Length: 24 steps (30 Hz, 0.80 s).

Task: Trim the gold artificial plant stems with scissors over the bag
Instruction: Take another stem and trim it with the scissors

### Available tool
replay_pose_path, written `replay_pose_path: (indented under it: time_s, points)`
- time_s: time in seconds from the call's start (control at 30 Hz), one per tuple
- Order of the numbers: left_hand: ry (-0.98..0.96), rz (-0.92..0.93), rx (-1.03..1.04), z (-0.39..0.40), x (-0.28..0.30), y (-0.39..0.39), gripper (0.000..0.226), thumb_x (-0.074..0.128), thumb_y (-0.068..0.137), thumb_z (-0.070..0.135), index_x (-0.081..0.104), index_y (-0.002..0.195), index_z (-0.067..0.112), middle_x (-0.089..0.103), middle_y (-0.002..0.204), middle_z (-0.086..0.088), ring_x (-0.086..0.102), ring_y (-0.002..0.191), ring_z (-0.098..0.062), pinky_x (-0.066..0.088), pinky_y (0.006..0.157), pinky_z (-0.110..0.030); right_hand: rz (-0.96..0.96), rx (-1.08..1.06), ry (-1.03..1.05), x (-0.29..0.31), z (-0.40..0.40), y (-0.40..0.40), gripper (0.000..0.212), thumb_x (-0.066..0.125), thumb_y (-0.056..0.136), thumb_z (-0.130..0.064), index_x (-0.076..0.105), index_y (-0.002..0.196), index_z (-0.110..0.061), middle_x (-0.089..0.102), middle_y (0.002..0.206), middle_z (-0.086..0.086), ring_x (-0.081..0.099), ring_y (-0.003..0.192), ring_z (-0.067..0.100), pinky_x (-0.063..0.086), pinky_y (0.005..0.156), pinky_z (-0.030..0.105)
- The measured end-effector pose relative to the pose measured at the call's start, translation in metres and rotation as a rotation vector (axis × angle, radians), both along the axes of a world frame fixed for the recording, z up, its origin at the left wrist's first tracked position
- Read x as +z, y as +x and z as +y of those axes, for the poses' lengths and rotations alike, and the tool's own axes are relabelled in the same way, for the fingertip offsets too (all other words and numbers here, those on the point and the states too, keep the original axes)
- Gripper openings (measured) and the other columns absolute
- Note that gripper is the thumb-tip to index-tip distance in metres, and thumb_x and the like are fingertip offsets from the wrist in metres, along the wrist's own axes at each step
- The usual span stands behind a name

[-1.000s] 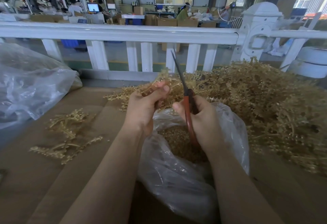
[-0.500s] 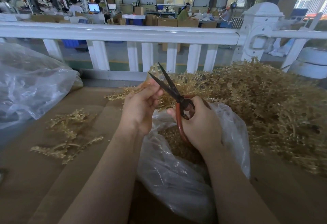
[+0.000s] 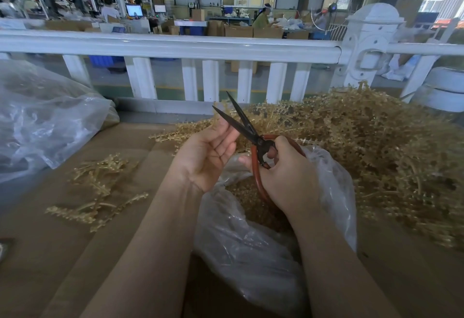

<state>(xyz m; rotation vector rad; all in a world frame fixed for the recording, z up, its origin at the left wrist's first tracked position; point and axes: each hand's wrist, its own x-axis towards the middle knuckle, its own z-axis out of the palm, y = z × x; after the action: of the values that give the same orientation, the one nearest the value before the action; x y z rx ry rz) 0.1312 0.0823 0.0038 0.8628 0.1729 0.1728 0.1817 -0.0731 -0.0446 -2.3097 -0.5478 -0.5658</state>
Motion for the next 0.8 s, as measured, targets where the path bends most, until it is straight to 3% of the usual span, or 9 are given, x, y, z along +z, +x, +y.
replay_pose_path:
  time_s: [0.33,0.57,0.8]
  points:
    - [0.049,0.019,0.060,-0.0019,-0.0010,-0.0001,0.010,0.060,0.096,0.015,0.069,0.092,0.014,0.078,0.089,0.001,0.074,0.080,-0.006,0.053,0.057,-0.013,0.029,0.016,-0.014,0.0014,-0.0005,-0.0017,0.058,0.062,0.075,-0.079,0.046,0.089,-0.026,0.054,0.086,-0.016,0.059,0.078,0.011,0.053,0.066,0.035]
    - [0.042,0.028,0.100,-0.0022,-0.0025,0.0027,0.011,0.061,0.095,0.014,0.067,0.103,0.015,0.078,0.092,0.002,0.073,0.081,-0.004,0.051,0.060,-0.012,-0.009,-0.058,-0.067,0.0042,-0.0004,-0.0032,0.057,0.067,0.080,-0.072,0.027,0.071,-0.032,0.045,0.067,-0.012,0.048,0.061,0.009,0.035,0.051,0.028]
    - [-0.005,0.029,0.089,-0.0030,-0.0013,0.0027,0.006,0.062,0.093,0.016,0.068,0.093,0.017,0.078,0.085,0.004,0.073,0.077,-0.003,0.052,0.056,-0.012,-0.068,-0.116,-0.075,0.0068,0.0013,-0.0079,0.054,0.064,0.086,-0.063,0.023,0.068,-0.031,0.035,0.058,-0.012,0.032,0.049,0.001,0.021,0.044,0.024]
